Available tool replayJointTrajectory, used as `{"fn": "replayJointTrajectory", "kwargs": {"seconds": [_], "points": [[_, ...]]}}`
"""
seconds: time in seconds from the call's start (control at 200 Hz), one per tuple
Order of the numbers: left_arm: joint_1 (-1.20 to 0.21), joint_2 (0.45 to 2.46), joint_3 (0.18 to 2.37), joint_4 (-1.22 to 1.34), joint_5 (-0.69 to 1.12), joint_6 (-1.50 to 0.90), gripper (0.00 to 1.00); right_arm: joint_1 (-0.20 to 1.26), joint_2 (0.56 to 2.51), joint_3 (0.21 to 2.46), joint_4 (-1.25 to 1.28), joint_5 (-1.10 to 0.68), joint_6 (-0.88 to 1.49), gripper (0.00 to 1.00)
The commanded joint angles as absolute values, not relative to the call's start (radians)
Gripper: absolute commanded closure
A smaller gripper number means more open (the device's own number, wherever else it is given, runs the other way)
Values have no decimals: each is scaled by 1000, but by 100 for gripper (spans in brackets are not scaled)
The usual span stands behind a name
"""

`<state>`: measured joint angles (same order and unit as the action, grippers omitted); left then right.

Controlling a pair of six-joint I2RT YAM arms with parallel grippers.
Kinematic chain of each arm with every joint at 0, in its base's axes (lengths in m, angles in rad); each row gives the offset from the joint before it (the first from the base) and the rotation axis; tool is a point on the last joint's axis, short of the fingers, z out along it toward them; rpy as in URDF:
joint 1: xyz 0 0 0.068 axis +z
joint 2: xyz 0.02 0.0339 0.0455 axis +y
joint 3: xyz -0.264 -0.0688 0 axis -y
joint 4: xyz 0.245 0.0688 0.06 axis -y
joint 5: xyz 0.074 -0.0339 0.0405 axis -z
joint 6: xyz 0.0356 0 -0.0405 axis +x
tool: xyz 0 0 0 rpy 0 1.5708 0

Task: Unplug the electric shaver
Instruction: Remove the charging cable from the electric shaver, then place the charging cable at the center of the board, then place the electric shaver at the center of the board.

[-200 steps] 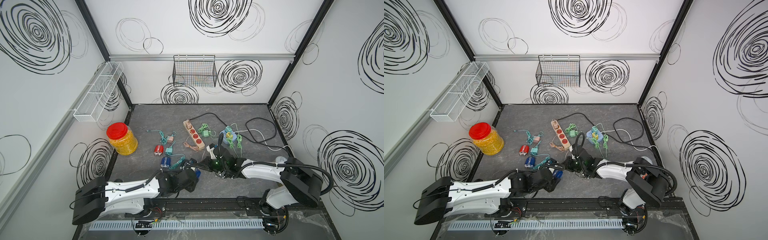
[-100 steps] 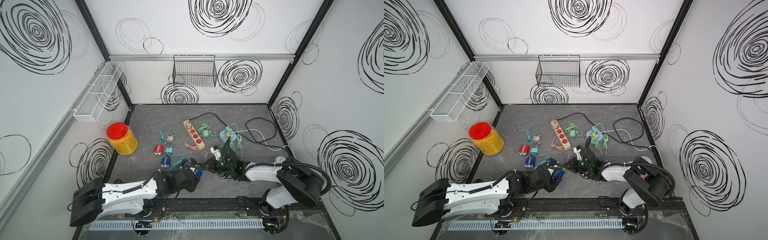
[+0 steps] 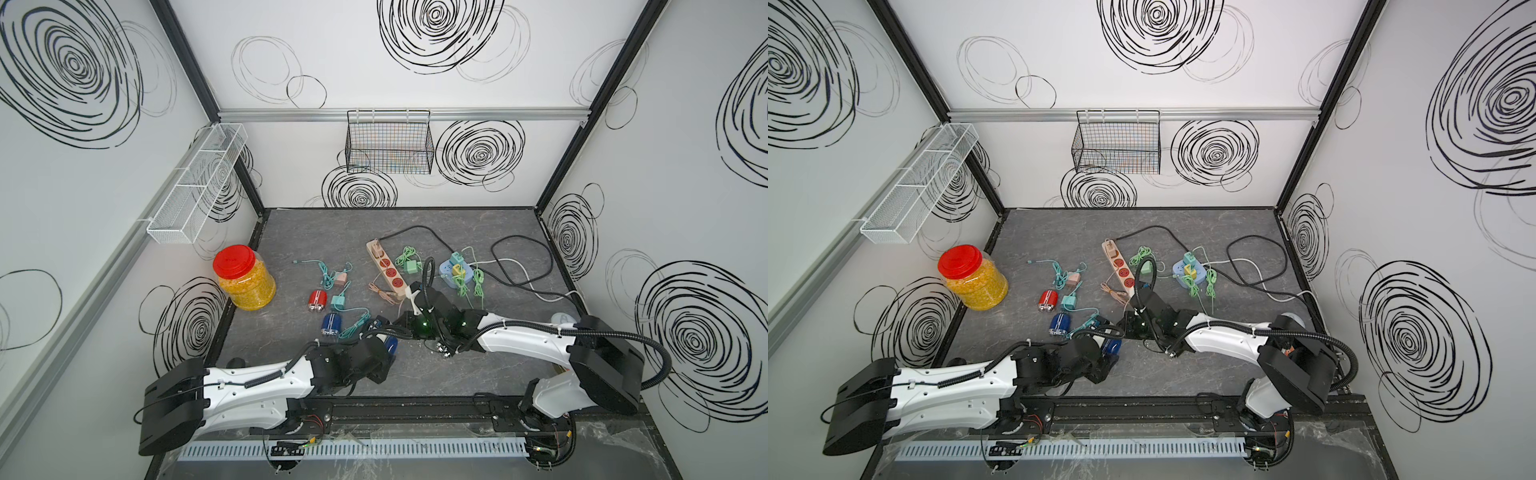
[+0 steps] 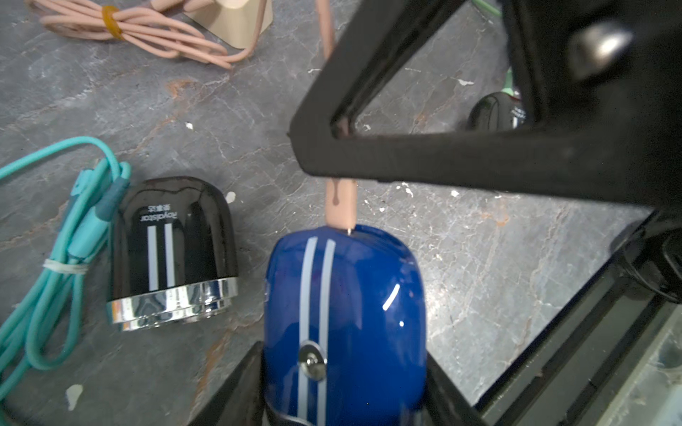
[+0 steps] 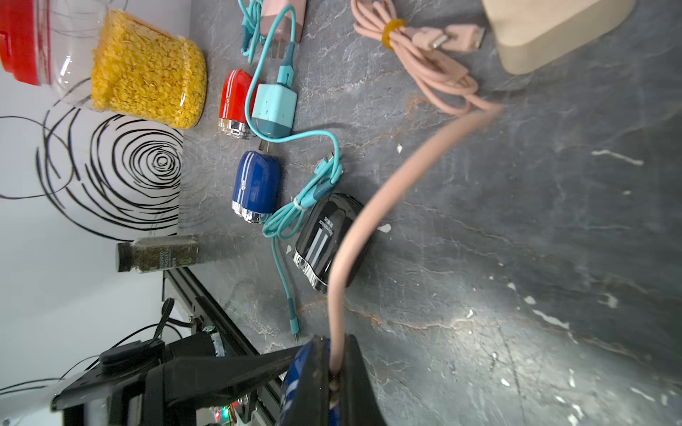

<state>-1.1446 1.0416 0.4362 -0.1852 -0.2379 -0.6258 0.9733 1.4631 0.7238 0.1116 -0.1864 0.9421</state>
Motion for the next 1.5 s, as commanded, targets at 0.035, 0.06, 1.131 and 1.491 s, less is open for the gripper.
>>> {"fn": "replayJointTrajectory", "kwargs": {"seconds": [0.035, 0.06, 1.131, 1.491], "points": [[-1141, 1027, 405, -275, -236, -642, 100, 867, 1417, 589, 299, -274, 1023, 95], [-1141, 1024, 402, -271, -236, -644, 100, 863, 1417, 577, 331, -290, 1037, 95], [-1183, 1085, 391, -298, -296, -699, 100, 797, 1528, 696, 147, -224, 908, 96], [-1258, 1385, 622, -403, -472, -632, 99, 886, 1634, 696, 144, -224, 933, 91]]}}
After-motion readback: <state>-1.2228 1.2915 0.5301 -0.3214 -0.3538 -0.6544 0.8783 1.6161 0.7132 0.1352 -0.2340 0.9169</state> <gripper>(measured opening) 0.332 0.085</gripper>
